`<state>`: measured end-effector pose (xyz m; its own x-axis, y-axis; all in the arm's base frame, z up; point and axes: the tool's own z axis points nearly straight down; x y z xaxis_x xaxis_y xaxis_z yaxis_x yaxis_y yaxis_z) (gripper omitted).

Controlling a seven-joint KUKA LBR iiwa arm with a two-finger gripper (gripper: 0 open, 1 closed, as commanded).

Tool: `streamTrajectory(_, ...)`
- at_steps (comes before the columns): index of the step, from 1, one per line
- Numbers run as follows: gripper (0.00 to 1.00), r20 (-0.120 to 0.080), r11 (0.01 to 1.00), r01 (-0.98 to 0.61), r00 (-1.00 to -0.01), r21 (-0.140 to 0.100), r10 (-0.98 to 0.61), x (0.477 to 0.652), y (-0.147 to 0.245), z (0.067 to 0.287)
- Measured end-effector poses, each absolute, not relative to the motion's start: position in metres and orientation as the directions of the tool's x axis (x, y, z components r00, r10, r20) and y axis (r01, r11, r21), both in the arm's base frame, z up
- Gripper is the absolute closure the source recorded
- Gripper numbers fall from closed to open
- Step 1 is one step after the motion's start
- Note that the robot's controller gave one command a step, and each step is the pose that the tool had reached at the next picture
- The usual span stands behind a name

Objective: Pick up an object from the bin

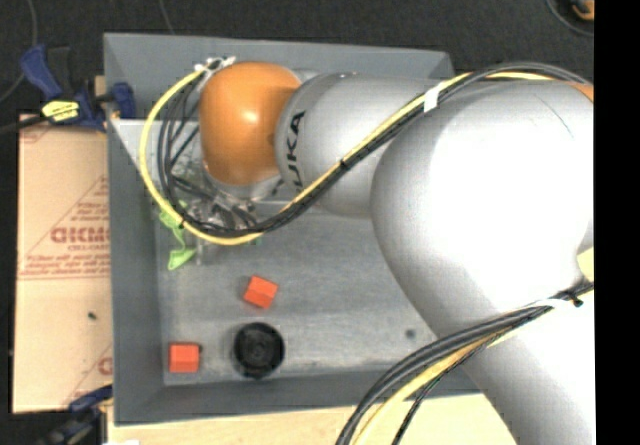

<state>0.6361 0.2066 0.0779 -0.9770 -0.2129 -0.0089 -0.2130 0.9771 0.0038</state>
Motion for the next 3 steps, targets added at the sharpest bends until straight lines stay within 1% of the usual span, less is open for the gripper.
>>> streamTrajectory(1, 1.00, -0.014, 0.969, -0.248, -0.969, 0.005, -0.248, 0.635, 0.211, 0.142)
streamTrajectory(2, 1.00, -0.014, 0.969, -0.247, -0.969, 0.005, -0.247, 0.635, 0.212, 0.142)
streamTrajectory(3, 1.00, -0.021, 0.970, -0.241, -0.970, 0.007, -0.241, 0.635, 0.219, 0.206)
